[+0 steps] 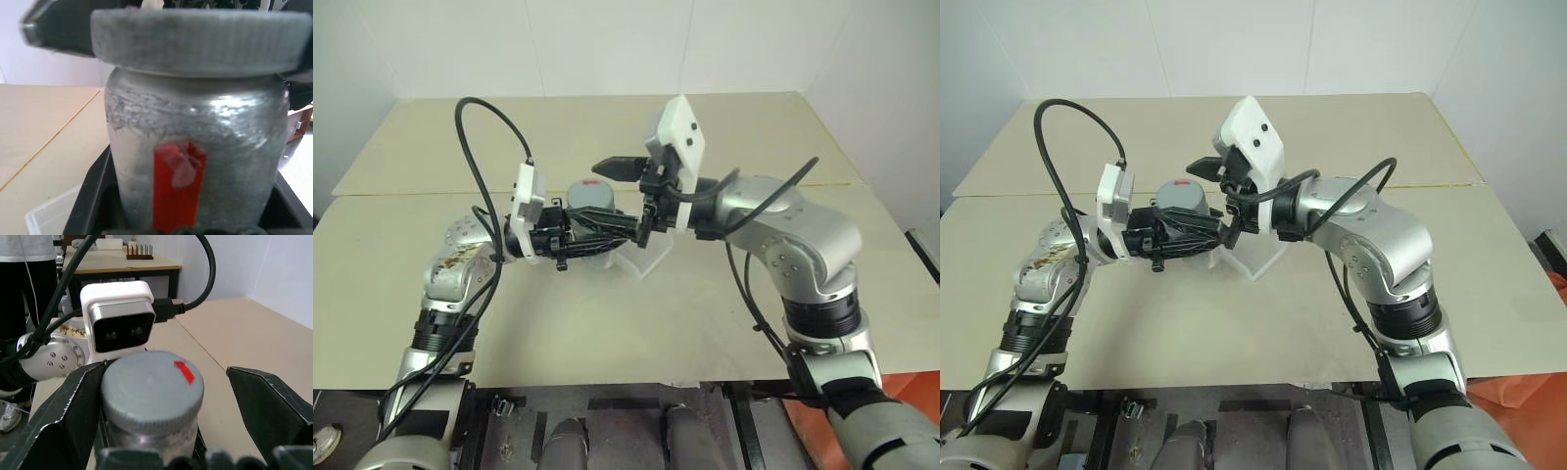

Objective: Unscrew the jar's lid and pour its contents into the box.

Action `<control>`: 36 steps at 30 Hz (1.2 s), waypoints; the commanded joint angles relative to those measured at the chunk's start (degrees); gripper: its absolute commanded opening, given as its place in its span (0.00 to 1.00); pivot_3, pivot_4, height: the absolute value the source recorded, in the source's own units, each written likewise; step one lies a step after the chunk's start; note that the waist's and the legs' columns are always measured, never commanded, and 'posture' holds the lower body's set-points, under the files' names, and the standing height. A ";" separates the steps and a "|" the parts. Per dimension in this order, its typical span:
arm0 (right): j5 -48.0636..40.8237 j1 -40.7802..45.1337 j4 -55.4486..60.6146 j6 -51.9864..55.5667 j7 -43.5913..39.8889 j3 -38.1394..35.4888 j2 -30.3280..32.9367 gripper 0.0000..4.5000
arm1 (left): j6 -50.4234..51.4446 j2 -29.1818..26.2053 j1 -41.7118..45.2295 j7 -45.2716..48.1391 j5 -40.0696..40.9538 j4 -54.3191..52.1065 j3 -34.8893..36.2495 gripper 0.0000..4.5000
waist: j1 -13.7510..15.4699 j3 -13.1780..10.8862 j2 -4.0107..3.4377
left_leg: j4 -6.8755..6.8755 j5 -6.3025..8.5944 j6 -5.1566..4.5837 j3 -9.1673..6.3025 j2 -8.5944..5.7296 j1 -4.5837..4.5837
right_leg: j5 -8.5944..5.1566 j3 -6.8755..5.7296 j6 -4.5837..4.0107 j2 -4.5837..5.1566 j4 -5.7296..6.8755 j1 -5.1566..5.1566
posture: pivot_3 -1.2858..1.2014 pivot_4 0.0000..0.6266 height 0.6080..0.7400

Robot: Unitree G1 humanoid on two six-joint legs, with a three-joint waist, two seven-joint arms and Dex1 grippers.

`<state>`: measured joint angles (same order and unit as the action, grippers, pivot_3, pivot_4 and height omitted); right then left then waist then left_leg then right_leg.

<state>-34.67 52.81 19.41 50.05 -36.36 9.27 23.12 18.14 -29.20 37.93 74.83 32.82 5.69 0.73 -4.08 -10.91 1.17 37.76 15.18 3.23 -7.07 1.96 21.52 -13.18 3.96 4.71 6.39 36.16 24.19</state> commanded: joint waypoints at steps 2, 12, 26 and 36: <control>0.73 -0.98 0.29 -1.54 1.38 -6.88 3.37 0.99 | -0.53 -0.84 0.95 1.17 0.95 -2.14 0.82 0.45 | 0.00 0.00 0.00 | 0.00 0.00 0.00 0.00 0.00 0.00 | 0.00 0.00 0.00 0.00 0.00 0.00 | 0.52 0.24 1.00; -0.92 -3.78 3.05 -0.66 1.91 -8.36 6.14 0.99 | -1.09 -0.70 1.61 1.61 0.80 -1.45 0.66 0.45 | 0.08 0.00 0.00 | 0.00 0.00 0.00 0.00 0.00 0.01 | 0.00 0.00 0.00 0.00 -0.02 -0.02 | 0.52 0.24 1.00; -8.31 -6.90 8.36 1.48 -1.76 -12.49 10.92 0.99 | -5.00 0.18 4.33 1.50 -1.45 4.66 1.31 0.45 | 0.04 0.00 0.01 | 0.00 0.01 -0.01 0.01 -0.01 0.03 | 0.00 0.00 0.01 0.01 -0.07 -0.02 | 0.52 0.24 1.00; -6.92 -0.72 6.83 2.21 2.57 -5.44 4.55 0.99 | -5.12 1.98 3.80 0.60 -2.18 3.68 0.42 0.45 | 0.01 0.00 0.00 | 0.00 0.01 -0.01 0.00 0.00 0.02 | 0.00 0.00 0.00 0.00 -0.03 -0.01 | 0.52 0.24 1.00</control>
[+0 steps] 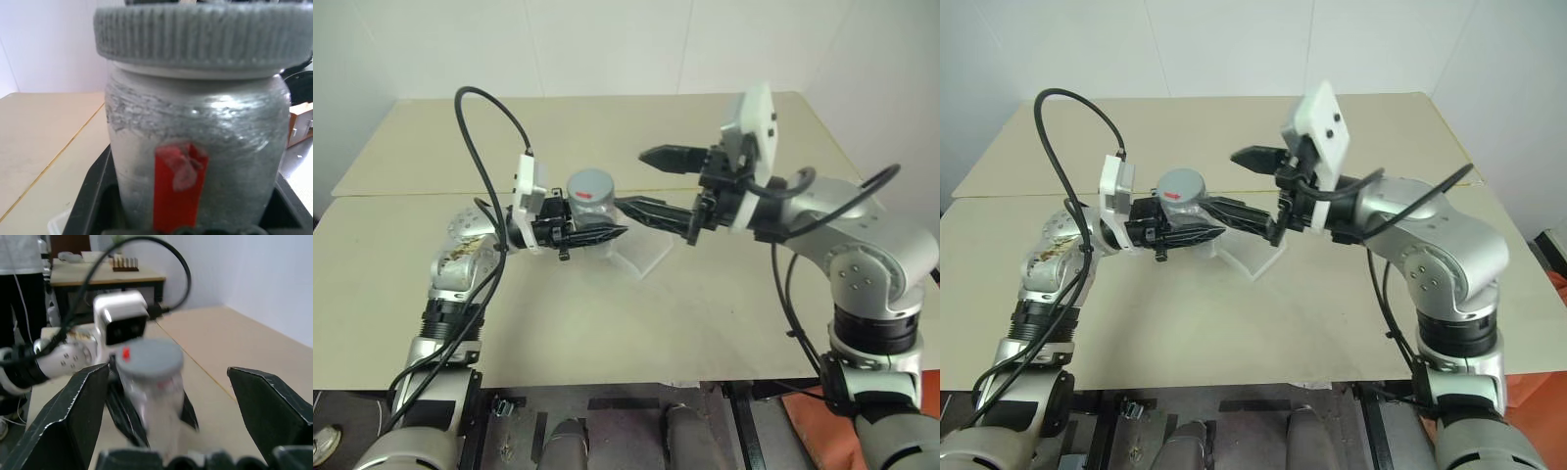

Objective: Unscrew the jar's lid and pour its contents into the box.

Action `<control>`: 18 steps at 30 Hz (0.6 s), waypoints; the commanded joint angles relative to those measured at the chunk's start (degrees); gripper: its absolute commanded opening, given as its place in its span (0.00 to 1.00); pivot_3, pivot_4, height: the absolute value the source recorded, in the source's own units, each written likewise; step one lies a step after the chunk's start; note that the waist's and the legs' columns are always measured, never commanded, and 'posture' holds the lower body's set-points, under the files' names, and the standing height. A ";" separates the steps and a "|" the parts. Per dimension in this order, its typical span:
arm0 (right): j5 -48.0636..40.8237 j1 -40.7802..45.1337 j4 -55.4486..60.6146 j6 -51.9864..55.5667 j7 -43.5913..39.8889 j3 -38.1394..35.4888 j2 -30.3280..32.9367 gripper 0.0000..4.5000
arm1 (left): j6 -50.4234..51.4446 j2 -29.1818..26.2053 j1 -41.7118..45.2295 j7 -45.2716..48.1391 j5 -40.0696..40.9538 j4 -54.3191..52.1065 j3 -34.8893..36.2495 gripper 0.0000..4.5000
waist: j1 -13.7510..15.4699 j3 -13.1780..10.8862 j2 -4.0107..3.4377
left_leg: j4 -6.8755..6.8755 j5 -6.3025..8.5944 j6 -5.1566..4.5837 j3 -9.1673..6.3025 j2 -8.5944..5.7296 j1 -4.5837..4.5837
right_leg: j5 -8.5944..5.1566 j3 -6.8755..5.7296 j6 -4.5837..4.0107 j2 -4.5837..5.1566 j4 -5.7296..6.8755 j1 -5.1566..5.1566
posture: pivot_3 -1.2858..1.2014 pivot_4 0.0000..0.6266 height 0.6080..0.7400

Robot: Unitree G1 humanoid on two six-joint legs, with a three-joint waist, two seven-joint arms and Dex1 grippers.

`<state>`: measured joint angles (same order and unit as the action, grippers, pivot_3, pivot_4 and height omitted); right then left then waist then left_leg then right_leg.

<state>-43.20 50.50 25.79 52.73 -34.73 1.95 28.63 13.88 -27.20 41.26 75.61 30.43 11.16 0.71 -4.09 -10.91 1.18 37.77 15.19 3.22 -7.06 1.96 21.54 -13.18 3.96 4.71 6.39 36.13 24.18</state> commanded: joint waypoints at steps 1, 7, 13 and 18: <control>2.30 2.04 0.00 -0.53 1.25 2.96 -1.69 0.99 | -0.76 0.05 0.29 -0.28 0.29 -2.11 0.45 0.45 | 0.04 0.00 0.00 | 0.00 0.00 0.00 0.00 0.00 0.00 | 0.00 0.00 0.00 0.00 0.00 0.00 | 0.52 0.24 1.00; 5.54 3.92 -3.16 -1.02 2.39 5.73 -4.68 0.99 | -0.59 0.09 -0.10 -0.49 0.44 -2.85 0.55 0.45 | 0.03 0.00 0.00 | 0.00 -0.01 0.01 0.00 0.00 0.00 | 0.00 0.00 0.00 0.00 0.01 0.01 | 0.52 0.24 1.00; 7.06 5.08 -4.61 -1.08 1.94 6.14 -6.11 0.99 | -0.35 -0.26 -0.55 -0.30 0.56 -3.43 0.58 0.45 | 0.02 0.00 0.00 | 0.00 -0.01 0.01 0.00 0.00 0.00 | 0.00 0.00 0.00 0.00 0.02 0.02 | 0.52 0.24 1.00; 7.09 4.76 -4.30 -1.00 0.23 6.21 -6.06 0.99 | -0.14 -0.37 -0.70 -0.28 0.63 -3.65 0.61 0.45 | -0.01 0.00 -0.01 | 0.00 -0.01 0.01 0.00 0.00 -0.01 | 0.00 0.00 0.00 0.00 0.03 0.02 | 0.52 0.24 1.00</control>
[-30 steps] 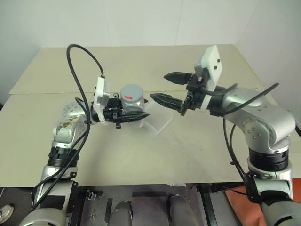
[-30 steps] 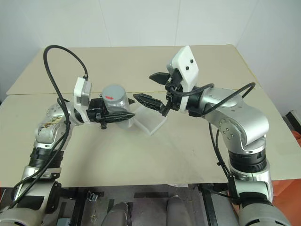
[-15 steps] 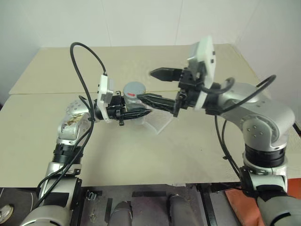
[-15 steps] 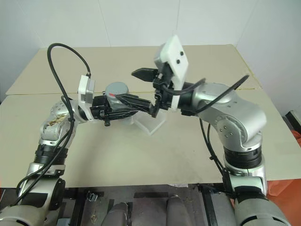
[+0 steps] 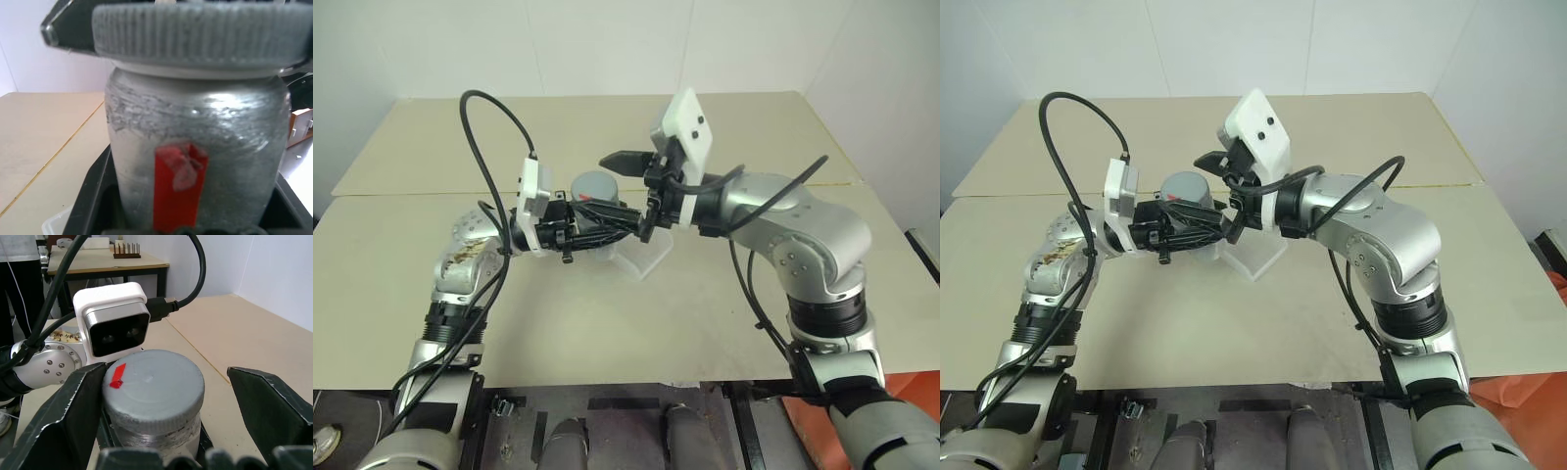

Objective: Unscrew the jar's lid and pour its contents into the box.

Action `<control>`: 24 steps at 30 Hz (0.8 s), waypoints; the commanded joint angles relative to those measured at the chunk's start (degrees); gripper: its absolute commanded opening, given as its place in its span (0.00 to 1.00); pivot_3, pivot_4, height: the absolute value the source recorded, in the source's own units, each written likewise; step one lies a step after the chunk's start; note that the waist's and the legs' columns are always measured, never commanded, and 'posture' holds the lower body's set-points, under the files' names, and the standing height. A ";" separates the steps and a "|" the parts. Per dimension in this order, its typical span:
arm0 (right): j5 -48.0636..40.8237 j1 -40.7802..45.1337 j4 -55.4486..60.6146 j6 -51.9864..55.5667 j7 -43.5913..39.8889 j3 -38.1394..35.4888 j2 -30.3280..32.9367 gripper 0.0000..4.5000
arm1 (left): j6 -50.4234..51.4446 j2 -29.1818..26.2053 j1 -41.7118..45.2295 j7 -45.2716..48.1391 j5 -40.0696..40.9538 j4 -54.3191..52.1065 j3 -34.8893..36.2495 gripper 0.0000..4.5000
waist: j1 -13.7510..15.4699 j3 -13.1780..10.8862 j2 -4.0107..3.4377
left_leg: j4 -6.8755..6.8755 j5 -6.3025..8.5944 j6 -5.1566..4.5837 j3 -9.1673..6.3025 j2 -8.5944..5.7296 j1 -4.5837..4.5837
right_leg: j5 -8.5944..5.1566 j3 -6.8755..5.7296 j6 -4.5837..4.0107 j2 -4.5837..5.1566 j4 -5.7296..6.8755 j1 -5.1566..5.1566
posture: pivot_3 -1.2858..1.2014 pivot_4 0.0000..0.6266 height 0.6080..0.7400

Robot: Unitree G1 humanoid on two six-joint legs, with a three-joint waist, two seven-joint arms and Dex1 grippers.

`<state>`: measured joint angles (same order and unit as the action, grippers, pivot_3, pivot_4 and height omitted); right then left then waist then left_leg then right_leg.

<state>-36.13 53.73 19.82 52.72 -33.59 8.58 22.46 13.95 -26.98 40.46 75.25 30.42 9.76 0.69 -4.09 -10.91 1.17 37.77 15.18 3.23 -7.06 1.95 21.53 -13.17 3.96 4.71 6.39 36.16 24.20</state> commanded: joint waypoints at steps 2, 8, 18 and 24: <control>-0.05 1.41 1.81 -0.82 -1.21 -0.57 0.08 0.91 | -0.12 -0.62 0.05 0.15 0.66 -2.31 0.61 0.45 | -0.01 0.00 0.00 | 0.00 0.00 0.00 0.00 0.00 0.00 | 0.00 0.00 0.00 0.00 0.00 0.00 | 0.52 0.24 1.00; -1.70 1.62 1.76 0.03 -1.53 -2.49 -0.28 0.61 | -0.18 -0.70 0.06 0.29 0.50 -2.13 0.49 0.45 | 0.01 0.00 0.00 | 0.00 0.00 0.00 0.00 0.00 0.00 | 0.00 0.00 0.00 0.00 0.00 0.00 | 0.52 0.24 1.00; -5.69 4.08 -1.98 1.74 3.98 -13.13 -0.35 0.61 | -1.98 -0.90 -0.92 -2.26 -2.44 -1.59 0.44 0.45 | 0.06 0.00 0.00 | 0.00 0.00 0.00 -0.01 0.00 0.01 | 0.00 0.00 0.00 0.00 0.01 0.00 | 0.52 0.24 1.00; 1.45 -6.16 -0.59 0.80 10.97 -15.87 4.87 0.61 | -2.74 -0.18 -1.42 -12.38 -6.95 -1.32 1.53 0.45 | 0.31 0.00 0.01 | 0.00 0.00 0.00 -0.01 -0.01 0.01 | 0.00 -0.01 0.00 0.01 0.00 -0.04 | 0.52 0.24 1.00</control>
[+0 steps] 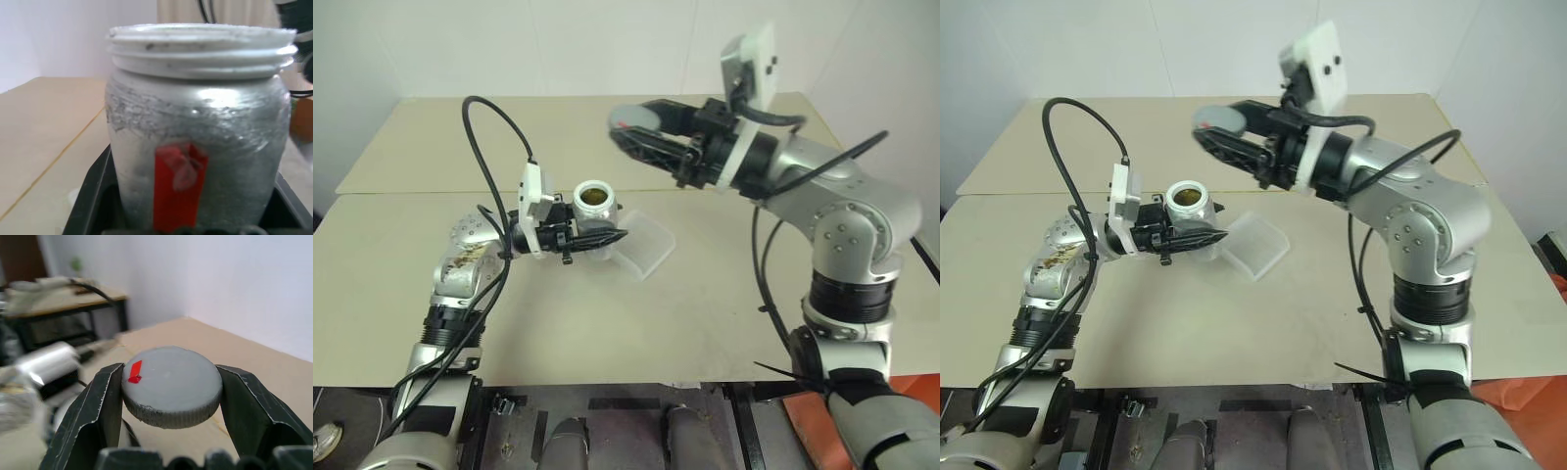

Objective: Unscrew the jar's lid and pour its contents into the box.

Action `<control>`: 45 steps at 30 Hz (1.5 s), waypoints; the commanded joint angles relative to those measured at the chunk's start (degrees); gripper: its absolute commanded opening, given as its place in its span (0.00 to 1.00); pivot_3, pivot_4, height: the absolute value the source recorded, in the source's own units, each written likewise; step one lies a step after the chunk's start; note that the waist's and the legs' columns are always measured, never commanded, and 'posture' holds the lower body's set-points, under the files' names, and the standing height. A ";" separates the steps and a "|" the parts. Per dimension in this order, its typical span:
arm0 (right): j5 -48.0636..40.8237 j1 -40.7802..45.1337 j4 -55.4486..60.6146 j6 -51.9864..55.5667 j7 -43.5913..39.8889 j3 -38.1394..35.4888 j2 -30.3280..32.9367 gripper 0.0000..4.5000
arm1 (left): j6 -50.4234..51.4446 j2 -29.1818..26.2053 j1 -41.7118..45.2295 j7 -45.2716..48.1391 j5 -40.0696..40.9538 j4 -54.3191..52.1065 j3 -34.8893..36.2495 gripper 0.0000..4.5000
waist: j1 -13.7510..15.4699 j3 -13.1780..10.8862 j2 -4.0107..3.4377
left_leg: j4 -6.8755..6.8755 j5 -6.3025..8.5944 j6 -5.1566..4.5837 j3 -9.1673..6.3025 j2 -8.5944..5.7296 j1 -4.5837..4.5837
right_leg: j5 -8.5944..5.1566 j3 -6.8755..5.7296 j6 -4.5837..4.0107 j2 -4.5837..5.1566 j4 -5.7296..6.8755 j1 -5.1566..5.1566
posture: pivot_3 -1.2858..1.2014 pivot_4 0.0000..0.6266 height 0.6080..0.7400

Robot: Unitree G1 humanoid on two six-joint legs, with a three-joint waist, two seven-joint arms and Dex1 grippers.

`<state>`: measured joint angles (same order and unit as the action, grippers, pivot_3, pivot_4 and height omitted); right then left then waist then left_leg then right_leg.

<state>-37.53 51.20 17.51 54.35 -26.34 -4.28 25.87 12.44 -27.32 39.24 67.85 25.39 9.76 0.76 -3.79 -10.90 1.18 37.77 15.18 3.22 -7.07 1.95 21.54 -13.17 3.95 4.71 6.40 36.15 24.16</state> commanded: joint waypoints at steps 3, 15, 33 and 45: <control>9.10 -13.56 3.58 -3.69 7.20 -2.09 3.77 0.61 | -0.78 1.18 -0.76 -12.15 -4.36 -1.54 2.23 0.45 | 0.10 0.00 0.00 | -0.01 0.00 0.00 0.01 -0.01 0.04 | 0.00 0.00 0.00 0.01 0.01 0.03 | 0.52 0.24 1.00; 20.06 -27.16 -4.42 -9.01 16.05 -2.03 -2.14 0.69 | 2.48 3.38 0.16 -27.26 -9.63 -1.97 1.79 0.45 | -0.20 0.01 -0.01 | -0.02 0.00 0.00 0.06 -0.02 -0.10 | 0.02 0.09 -0.02 -0.01 -0.02 -0.02 | 0.52 0.24 1.00; 0.13 -22.85 11.04 10.85 -6.06 -8.60 15.08 0.99 | -48.59 -7.82 21.38 -80.04 -73.33 31.15 -27.74 0.45 | 1.01 -0.02 0.03 | -0.02 -0.01 0.01 0.05 -0.05 0.00 | 0.05 0.05 0.03 0.00 -0.14 -0.01 | 0.52 0.24 1.00; -6.24 -17.26 13.42 10.17 -10.00 -7.91 18.50 0.99 | -46.54 -0.02 45.97 -108.22 -110.33 54.52 -61.46 0.45 | 2.97 -0.03 0.05 | 0.07 -0.04 0.08 0.07 -0.15 0.50 | 0.14 0.02 0.22 0.07 -0.16 0.23 | 0.52 0.24 1.00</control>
<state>-42.59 32.25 29.18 65.42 -36.70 -10.75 44.15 -35.33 -27.80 82.18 -40.57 -84.43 62.89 -60.41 -0.82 -10.93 1.23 37.84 15.11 3.36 -6.99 1.80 22.06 -13.03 3.97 4.94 6.47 35.99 24.40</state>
